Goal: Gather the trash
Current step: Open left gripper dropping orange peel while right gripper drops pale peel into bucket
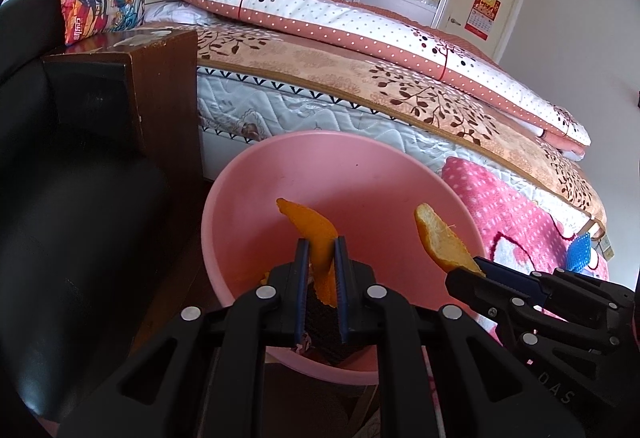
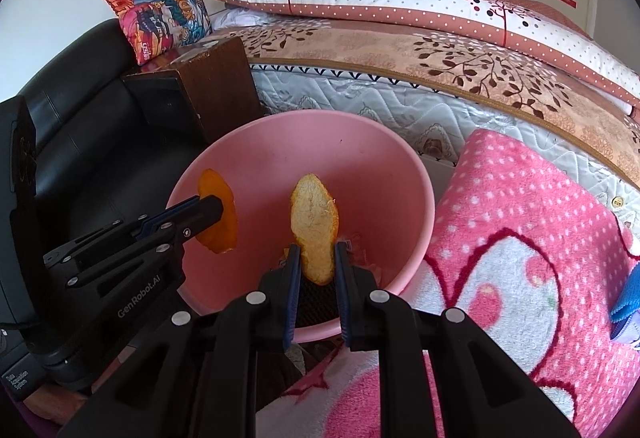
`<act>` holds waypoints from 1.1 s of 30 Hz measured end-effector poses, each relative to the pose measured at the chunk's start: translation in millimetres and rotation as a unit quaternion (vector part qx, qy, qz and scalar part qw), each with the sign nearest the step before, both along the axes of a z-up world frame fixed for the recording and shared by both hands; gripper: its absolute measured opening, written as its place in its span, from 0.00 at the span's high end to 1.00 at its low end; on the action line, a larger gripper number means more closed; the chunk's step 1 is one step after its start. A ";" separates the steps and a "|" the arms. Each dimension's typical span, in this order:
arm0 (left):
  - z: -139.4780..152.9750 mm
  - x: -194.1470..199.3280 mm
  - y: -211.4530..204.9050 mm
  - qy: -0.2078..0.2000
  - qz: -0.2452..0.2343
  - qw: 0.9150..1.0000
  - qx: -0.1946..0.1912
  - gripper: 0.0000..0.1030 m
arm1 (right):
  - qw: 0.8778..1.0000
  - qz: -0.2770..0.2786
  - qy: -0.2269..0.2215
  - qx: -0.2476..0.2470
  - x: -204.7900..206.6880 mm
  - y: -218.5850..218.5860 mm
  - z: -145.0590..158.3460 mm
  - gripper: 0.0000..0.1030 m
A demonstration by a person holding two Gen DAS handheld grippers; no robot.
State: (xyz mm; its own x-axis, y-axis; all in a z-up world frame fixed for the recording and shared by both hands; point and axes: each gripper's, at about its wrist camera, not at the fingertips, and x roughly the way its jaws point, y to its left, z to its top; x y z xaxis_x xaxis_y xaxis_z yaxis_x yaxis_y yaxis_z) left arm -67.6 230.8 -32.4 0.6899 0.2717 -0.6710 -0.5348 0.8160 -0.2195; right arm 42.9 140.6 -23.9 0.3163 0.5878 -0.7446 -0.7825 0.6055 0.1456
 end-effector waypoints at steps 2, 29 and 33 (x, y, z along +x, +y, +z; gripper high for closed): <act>-1.2 -0.1 1.4 0.001 0.001 1.000 -0.001 0.88 | 1.000 0.000 0.000 -0.001 -0.8 1.4 -1.0 0.84; -0.8 1.1 1.3 0.013 0.001 1.000 -0.005 0.57 | 0.999 -0.019 0.011 0.028 5.2 -7.5 1.1 0.59; 2.6 1.9 -4.4 0.011 -0.005 1.000 0.000 0.57 | 0.999 -0.024 0.010 0.033 4.9 -14.7 3.8 0.59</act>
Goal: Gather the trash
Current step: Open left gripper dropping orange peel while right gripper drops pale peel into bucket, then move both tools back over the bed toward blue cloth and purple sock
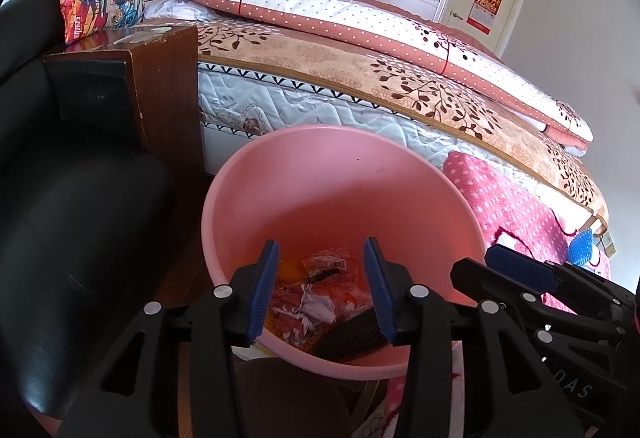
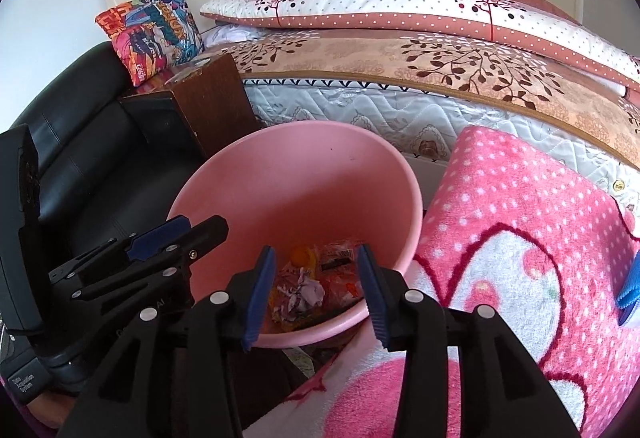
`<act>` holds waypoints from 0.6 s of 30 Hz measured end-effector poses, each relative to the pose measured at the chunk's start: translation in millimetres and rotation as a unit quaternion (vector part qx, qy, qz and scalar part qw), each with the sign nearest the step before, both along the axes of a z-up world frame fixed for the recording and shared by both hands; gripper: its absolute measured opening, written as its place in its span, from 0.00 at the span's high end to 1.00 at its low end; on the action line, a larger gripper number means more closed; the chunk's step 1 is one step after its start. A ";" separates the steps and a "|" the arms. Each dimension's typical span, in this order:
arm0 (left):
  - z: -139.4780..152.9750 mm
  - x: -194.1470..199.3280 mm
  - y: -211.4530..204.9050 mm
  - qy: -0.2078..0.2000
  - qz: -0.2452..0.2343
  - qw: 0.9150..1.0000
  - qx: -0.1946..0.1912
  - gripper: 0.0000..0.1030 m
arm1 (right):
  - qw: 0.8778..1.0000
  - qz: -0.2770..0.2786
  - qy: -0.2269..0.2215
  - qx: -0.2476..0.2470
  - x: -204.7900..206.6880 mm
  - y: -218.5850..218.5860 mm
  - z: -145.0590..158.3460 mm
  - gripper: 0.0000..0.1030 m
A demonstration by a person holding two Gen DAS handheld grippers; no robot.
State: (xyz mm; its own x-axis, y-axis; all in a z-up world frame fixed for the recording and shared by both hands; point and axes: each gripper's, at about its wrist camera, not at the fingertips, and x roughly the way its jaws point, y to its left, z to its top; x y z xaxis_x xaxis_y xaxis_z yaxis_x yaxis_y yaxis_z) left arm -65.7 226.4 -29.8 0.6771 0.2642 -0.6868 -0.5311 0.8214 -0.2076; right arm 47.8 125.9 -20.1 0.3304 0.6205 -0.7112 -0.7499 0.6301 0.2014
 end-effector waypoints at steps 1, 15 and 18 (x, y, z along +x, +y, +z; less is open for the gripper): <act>0.8 0.2 -1.2 -0.001 -0.002 1.000 0.001 0.57 | 1.000 -0.002 -0.002 0.002 -0.1 -3.4 1.0 0.59; 10.0 13.2 -36.3 -0.006 -0.039 0.999 0.011 0.57 | 0.998 -0.065 0.001 0.005 8.7 -83.1 -2.8 0.58; 10.4 18.5 -50.4 -0.003 -0.055 0.998 0.014 0.57 | 0.996 -0.087 0.003 0.004 12.4 -107.9 -5.1 0.56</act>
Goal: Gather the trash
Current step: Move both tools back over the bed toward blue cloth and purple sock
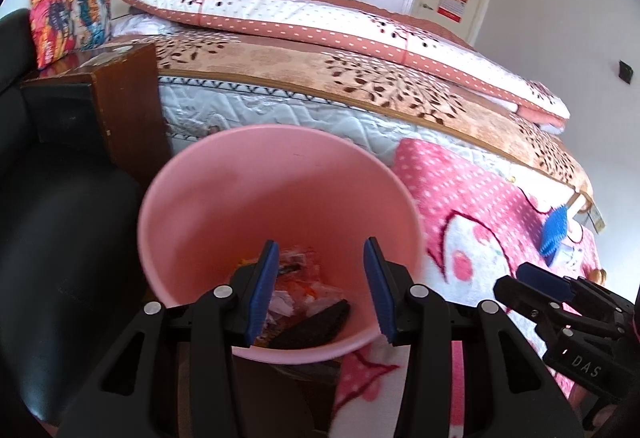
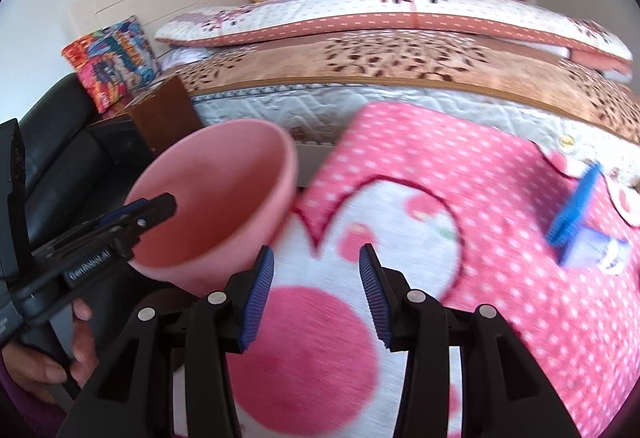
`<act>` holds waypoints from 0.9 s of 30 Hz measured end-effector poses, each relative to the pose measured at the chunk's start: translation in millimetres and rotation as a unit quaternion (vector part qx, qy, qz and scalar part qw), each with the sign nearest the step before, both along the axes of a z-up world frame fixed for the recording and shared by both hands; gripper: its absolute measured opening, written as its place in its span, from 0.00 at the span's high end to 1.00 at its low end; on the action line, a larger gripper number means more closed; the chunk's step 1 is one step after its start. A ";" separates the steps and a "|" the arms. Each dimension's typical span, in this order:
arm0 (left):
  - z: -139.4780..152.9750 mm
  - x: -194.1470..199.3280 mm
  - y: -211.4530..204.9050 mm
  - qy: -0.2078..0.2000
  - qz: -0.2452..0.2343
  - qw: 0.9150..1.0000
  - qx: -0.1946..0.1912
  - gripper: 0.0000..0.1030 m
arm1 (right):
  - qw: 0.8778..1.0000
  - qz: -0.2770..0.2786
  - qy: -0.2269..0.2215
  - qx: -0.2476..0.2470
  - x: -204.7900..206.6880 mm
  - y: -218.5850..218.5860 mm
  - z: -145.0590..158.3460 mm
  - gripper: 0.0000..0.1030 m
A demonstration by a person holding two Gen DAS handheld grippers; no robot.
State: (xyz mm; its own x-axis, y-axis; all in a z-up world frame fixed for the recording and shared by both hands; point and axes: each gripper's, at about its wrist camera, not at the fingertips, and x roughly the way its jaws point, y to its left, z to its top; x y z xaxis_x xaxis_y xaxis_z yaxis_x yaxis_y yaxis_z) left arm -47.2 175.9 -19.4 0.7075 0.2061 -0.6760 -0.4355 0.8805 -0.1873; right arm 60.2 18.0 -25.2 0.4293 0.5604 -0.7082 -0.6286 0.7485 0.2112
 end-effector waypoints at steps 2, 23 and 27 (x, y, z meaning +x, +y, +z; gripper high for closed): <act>0.2 4.9 -7.9 0.001 -0.013 1.000 -0.002 0.57 | 1.000 -0.018 0.002 0.000 2.5 -20.0 -2.5 0.55; 21.8 107.4 -167.4 -0.015 -0.263 0.965 0.018 0.57 | 0.979 -0.202 0.003 0.014 48.5 -214.7 -20.4 0.41; 18.6 137.5 -202.9 -0.007 -0.311 0.950 0.023 0.57 | 0.977 -0.214 0.011 0.024 55.1 -233.0 -24.0 0.40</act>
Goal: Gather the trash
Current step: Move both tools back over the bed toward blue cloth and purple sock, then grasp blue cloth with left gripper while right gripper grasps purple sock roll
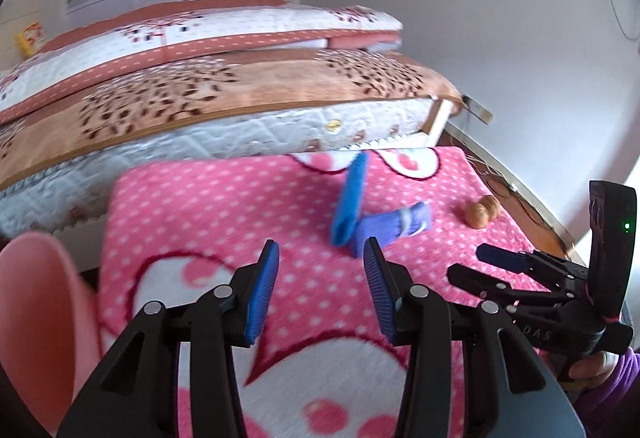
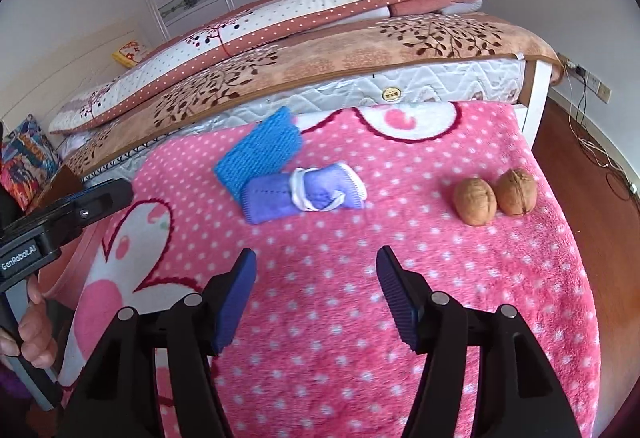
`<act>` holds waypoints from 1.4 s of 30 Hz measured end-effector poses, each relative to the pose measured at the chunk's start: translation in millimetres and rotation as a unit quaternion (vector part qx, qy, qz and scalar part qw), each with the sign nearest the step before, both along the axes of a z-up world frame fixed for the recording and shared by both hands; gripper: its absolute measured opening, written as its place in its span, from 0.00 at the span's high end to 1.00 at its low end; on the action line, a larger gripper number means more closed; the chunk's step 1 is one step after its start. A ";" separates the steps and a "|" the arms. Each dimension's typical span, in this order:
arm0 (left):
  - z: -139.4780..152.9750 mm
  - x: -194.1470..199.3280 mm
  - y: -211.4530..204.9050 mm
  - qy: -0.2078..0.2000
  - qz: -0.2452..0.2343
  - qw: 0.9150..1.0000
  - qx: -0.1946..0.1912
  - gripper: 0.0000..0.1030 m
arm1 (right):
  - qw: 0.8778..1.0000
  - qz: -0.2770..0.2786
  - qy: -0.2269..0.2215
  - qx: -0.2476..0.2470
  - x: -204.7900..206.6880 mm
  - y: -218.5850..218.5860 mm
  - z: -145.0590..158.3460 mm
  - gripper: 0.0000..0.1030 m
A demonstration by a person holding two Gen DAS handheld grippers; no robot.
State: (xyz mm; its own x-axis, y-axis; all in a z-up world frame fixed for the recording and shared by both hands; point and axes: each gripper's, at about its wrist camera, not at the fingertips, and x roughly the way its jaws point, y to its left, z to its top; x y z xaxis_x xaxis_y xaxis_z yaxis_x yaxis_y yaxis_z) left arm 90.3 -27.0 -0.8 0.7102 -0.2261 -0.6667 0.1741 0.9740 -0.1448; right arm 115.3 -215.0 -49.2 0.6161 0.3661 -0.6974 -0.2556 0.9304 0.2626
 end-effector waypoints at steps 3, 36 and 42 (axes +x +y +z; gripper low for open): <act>-5.5 17.6 -17.7 0.005 -0.017 1.000 0.013 0.57 | 1.000 -0.003 0.009 0.014 6.8 -7.7 -1.8 0.40; -19.5 35.4 -6.9 0.010 0.016 1.000 0.005 0.93 | 0.985 0.149 0.052 0.072 51.7 24.5 -9.3 0.31; -8.7 18.4 4.1 -0.003 0.025 1.000 -0.001 0.93 | 0.973 0.195 0.078 0.092 14.6 46.8 -7.1 0.31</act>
State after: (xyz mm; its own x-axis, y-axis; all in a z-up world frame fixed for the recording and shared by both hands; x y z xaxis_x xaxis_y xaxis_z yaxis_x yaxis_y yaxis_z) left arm 108.7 -22.9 -9.5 0.7243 -0.1914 -0.6624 0.1265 0.9813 -0.1451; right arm 129.8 -168.2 -56.4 0.2974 0.6782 -0.6720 -0.5235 0.7045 0.4793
